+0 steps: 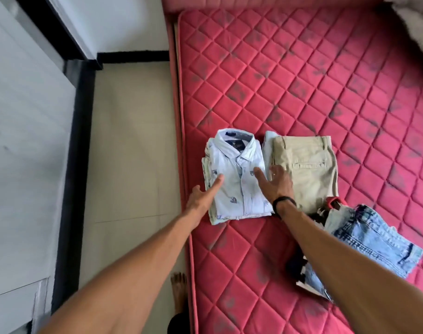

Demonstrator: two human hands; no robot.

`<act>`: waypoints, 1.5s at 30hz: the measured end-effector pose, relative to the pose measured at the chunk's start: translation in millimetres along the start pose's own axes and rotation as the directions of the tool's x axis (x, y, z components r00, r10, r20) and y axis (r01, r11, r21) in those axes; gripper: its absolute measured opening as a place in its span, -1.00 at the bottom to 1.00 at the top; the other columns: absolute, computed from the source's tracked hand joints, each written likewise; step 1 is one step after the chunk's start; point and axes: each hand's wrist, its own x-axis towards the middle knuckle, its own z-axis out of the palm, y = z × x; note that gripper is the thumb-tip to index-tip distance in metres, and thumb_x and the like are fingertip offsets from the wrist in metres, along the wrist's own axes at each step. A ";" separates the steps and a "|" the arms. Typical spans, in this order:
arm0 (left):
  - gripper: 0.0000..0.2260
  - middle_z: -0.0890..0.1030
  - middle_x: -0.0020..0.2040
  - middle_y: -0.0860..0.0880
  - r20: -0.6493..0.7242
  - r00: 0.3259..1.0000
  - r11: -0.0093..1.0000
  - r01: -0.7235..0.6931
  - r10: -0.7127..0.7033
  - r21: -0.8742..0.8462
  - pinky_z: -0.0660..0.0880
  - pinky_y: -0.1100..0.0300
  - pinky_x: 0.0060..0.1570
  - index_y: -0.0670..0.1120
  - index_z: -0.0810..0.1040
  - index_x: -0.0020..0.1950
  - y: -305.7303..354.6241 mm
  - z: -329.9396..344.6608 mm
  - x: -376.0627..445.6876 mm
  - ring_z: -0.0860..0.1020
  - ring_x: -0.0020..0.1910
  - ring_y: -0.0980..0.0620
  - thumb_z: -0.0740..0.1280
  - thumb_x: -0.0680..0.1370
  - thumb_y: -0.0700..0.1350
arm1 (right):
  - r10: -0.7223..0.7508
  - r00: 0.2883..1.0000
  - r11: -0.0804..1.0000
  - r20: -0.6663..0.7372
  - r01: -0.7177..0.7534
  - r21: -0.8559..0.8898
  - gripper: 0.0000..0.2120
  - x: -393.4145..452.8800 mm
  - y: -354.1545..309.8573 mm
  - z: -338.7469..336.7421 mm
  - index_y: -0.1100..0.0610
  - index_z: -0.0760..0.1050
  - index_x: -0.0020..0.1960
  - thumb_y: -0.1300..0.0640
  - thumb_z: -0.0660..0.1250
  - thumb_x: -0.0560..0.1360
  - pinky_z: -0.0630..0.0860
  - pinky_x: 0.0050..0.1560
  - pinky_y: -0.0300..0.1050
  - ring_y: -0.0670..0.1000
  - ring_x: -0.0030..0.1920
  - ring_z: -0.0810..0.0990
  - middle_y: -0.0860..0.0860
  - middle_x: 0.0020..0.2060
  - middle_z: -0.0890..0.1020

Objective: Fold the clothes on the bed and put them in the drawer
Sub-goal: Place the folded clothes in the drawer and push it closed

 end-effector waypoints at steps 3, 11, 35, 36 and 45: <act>-0.09 0.52 0.31 0.03 0.040 0.998 0.997 0.054 -0.052 -0.049 0.33 0.17 0.29 -0.07 0.32 0.53 5.1 10.5 32.0 0.46 0.32 0.01 0.42 0.37 0.47 | 0.029 0.995 0.999 0.091 -0.027 -0.023 -0.40 27.0 5.0 4.7 0.19 0.53 0.23 -0.29 0.43 0.47 0.41 0.02 -0.05 0.11 0.05 0.54 0.05 0.02 0.58; 0.37 0.36 0.50 -0.14 -0.170 0.972 0.985 0.170 -0.163 0.027 0.35 -0.10 0.46 -0.14 0.22 0.57 10.7 24.9 75.7 0.39 0.46 -0.19 0.36 -0.01 0.70 | 0.264 0.890 0.964 0.372 -0.243 -0.104 -0.02 70.7 -8.5 24.4 0.24 0.49 0.37 -0.54 0.38 0.31 0.53 0.28 0.09 0.19 0.22 0.58 0.13 0.27 0.57; -0.30 0.67 0.27 -0.09 0.284 0.956 0.929 0.035 0.077 -0.369 0.49 -0.19 0.36 0.06 0.46 0.48 -59.1 -117.4 -5.6 0.66 0.24 -0.12 0.49 0.43 0.34 | 0.139 0.611 0.833 0.779 -0.498 0.242 -0.19 -83.2 -61.9 70.8 0.04 0.58 0.37 -0.31 0.64 0.24 0.53 0.34 0.20 0.21 0.20 0.68 0.13 0.19 0.70; -0.29 0.68 0.27 -0.08 0.251 0.964 0.920 0.016 0.090 -0.392 0.51 -0.18 0.34 0.07 0.44 0.49 -65.4 -126.4 -19.8 0.66 0.23 -0.11 0.50 0.43 0.34 | 0.118 0.610 0.837 0.783 -0.485 0.252 -0.21 -94.4 -65.7 74.7 0.05 0.58 0.37 -0.29 0.65 0.25 0.52 0.35 0.22 0.21 0.22 0.67 0.13 0.21 0.69; -0.22 0.65 0.30 -0.11 -0.026 0.994 0.727 -0.095 0.106 -0.680 0.50 -0.21 0.34 0.02 0.45 0.50 -186.9 -224.3 -162.4 0.65 0.25 -0.17 0.56 0.39 0.33 | 0.020 0.447 0.950 0.894 -0.287 0.122 -0.14 -273.7 -141.8 100.0 0.10 0.49 0.46 -0.32 0.58 0.31 0.46 0.43 0.13 0.15 0.28 0.62 0.12 0.37 0.58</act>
